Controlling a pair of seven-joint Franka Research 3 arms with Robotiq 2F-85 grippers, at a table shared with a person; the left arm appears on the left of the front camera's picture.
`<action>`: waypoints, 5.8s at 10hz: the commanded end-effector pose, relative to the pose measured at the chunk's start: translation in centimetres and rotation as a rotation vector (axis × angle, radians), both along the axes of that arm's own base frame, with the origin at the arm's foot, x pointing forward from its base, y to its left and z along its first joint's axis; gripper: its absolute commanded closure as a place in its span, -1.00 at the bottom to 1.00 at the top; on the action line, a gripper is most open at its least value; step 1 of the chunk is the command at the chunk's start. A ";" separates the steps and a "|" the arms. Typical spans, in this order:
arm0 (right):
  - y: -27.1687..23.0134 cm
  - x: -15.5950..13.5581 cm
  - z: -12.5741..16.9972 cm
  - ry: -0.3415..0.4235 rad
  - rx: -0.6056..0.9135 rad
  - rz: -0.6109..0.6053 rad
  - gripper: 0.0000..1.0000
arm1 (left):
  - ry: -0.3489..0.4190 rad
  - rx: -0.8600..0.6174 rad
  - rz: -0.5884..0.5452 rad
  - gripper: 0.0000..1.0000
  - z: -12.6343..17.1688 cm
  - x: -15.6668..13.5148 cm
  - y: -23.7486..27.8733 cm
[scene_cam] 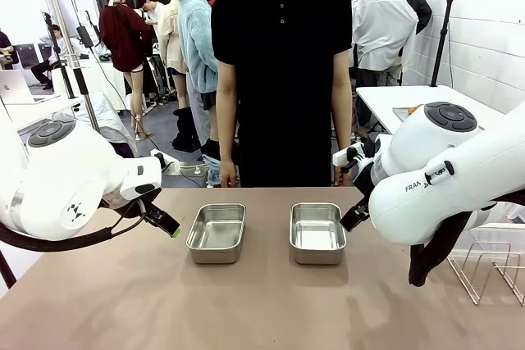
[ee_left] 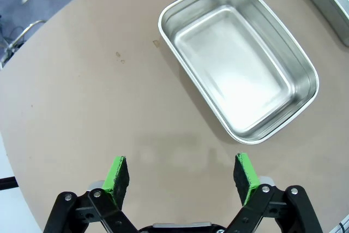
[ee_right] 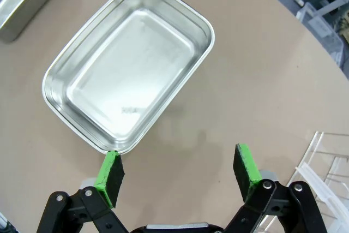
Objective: Place the bread in airtight containers.
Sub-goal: Lift both Airtight Container.
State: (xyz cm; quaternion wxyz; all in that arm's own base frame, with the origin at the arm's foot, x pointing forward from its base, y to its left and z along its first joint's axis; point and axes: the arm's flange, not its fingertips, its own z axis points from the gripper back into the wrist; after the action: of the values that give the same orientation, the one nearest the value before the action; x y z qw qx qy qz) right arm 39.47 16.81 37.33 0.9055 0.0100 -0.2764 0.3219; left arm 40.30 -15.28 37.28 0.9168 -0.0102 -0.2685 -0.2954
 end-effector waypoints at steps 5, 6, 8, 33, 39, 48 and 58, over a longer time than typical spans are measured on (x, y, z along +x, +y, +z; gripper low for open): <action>-0.7 -1.3 2.5 0.032 0.095 0.083 -1.00 | 0.021 -0.142 -0.067 -1.00 3.1 -1.8 1.0; -1.9 -2.2 4.0 0.014 0.132 0.093 -1.00 | 0.032 -0.157 -0.089 -1.00 4.1 -2.2 1.1; -4.5 -4.3 6.9 -0.020 0.198 0.106 -1.00 | 0.061 -0.171 -0.145 -1.00 7.1 -3.4 2.3; -13.5 -6.4 17.1 -0.079 0.369 0.147 -1.00 | -0.003 -0.355 -0.230 -1.00 16.9 -6.6 7.1; -13.5 -6.4 17.1 -0.079 0.369 0.147 -1.00 | -0.003 -0.355 -0.230 -1.00 16.9 -6.6 7.1; -13.5 -6.4 17.1 -0.079 0.369 0.147 -1.00 | -0.003 -0.355 -0.230 -1.00 16.9 -6.6 7.1; -13.5 -6.4 17.1 -0.079 0.369 0.147 -1.00 | -0.003 -0.355 -0.230 -1.00 16.9 -6.6 7.1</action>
State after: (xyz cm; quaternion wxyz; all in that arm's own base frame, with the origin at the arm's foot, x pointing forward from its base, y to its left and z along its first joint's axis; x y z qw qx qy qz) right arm 33.08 3.22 54.40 0.8543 0.1753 -0.3623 0.3290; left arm 33.76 -8.46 54.09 0.8622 -0.2024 -0.3146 -0.3416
